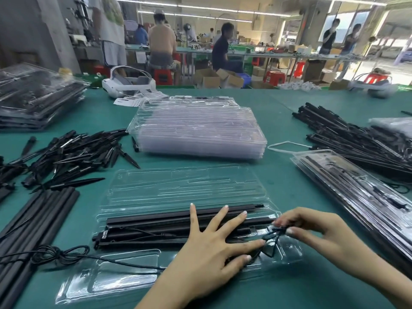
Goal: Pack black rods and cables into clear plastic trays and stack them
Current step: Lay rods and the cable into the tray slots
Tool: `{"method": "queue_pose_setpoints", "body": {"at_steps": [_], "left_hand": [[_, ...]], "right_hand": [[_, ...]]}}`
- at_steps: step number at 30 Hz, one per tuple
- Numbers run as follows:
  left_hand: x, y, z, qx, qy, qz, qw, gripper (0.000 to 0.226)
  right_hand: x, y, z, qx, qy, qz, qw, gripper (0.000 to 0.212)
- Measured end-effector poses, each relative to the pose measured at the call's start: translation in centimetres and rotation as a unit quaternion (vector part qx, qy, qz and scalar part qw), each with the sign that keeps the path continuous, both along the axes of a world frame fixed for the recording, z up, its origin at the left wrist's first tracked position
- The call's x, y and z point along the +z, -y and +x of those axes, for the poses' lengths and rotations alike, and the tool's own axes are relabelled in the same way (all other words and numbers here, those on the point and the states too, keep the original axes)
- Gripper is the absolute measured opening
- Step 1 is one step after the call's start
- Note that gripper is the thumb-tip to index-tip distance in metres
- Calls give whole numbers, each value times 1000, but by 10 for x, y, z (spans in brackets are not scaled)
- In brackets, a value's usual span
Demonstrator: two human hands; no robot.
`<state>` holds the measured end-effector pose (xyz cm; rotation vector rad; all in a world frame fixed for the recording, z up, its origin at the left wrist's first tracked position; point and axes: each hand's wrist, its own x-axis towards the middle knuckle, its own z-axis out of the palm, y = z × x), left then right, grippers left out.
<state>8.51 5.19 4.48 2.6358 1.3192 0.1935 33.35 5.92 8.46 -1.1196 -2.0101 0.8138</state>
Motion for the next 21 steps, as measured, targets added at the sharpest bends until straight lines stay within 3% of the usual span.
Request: {"method": "queue_pose_setpoints", "body": {"at_steps": [4, 11, 14, 18, 21], "left_hand": [[1, 1, 0, 6, 14, -13, 1000, 42], [-1, -6, -4, 52, 110, -50, 991, 54], [-2, -7, -3, 69, 141, -42, 987, 56], [-1, -4, -5, 62, 186, -34, 980, 61], [0, -3, -5, 49, 211, -26, 976, 60]], "right_hand": [[-6, -3, -21, -106, -127, -113, 980, 13], [-21, -4, -36, -179, -93, -143, 969, 8], [-26, 1, -43, -168, -69, -91, 979, 14], [-34, 9, -52, -142, 65, 81, 984, 8], [-36, 11, -51, -109, 74, 133, 982, 8]]}}
